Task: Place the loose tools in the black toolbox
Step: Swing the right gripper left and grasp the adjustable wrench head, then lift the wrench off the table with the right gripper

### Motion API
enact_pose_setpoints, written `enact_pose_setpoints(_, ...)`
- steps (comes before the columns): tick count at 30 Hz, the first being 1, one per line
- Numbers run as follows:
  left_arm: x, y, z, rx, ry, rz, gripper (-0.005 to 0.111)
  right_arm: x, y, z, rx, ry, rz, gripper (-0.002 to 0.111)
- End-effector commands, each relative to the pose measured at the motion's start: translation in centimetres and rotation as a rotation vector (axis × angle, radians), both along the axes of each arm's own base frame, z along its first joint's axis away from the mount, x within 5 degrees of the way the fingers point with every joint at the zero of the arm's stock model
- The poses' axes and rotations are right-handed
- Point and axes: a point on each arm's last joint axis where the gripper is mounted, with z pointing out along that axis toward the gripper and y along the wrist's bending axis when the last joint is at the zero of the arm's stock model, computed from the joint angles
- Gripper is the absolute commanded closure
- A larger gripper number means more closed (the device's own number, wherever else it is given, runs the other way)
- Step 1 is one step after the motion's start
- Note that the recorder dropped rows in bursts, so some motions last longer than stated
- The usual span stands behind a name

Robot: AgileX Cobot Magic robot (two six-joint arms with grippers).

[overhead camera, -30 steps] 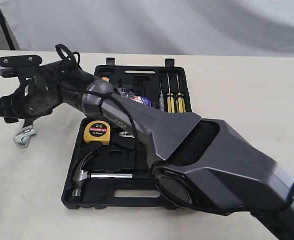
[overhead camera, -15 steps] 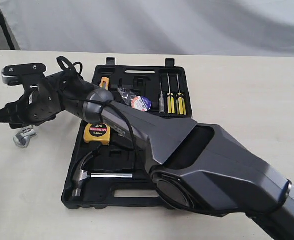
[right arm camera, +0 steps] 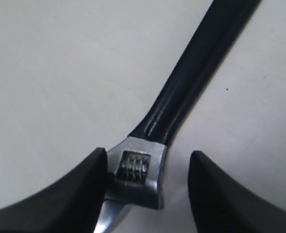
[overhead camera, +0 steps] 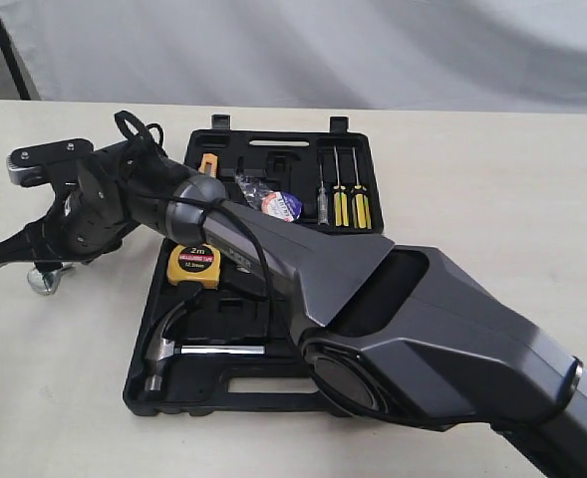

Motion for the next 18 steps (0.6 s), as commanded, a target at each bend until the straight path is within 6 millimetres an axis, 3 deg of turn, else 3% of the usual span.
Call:
enact_pose_setpoints(1, -0.2, 0.0, -0.1, -0.027, -0.005, 0.001, 0.105, -0.1, -1.1, -0.6, -0.098, 0.059, 0.024, 0.061)
enact_pose_setpoints(9, -0.2, 0.0, -0.1, -0.027, -0.005, 0.001, 0.105, -1.1, -1.9, -1.2, -0.204, 0.169, 0.055, 0.061)
enact_pose_setpoints(12, -0.2, 0.0, -0.1, -0.027, -0.005, 0.001, 0.105, -0.9, -1.7, 0.3, -0.178, 0.139, 0.054, 0.061)
enact_pose_setpoints(16, -0.2, 0.0, -0.1, -0.027, -0.005, 0.001, 0.105, -0.4, -1.1, 4.3, -0.069, 0.033, 0.047, 0.06)
enact_pose_setpoints(18, -0.2, 0.0, -0.1, -0.027, -0.005, 0.001, 0.105, -0.7, -0.4, 4.9, -0.061, -0.032, 0.101, 0.06)
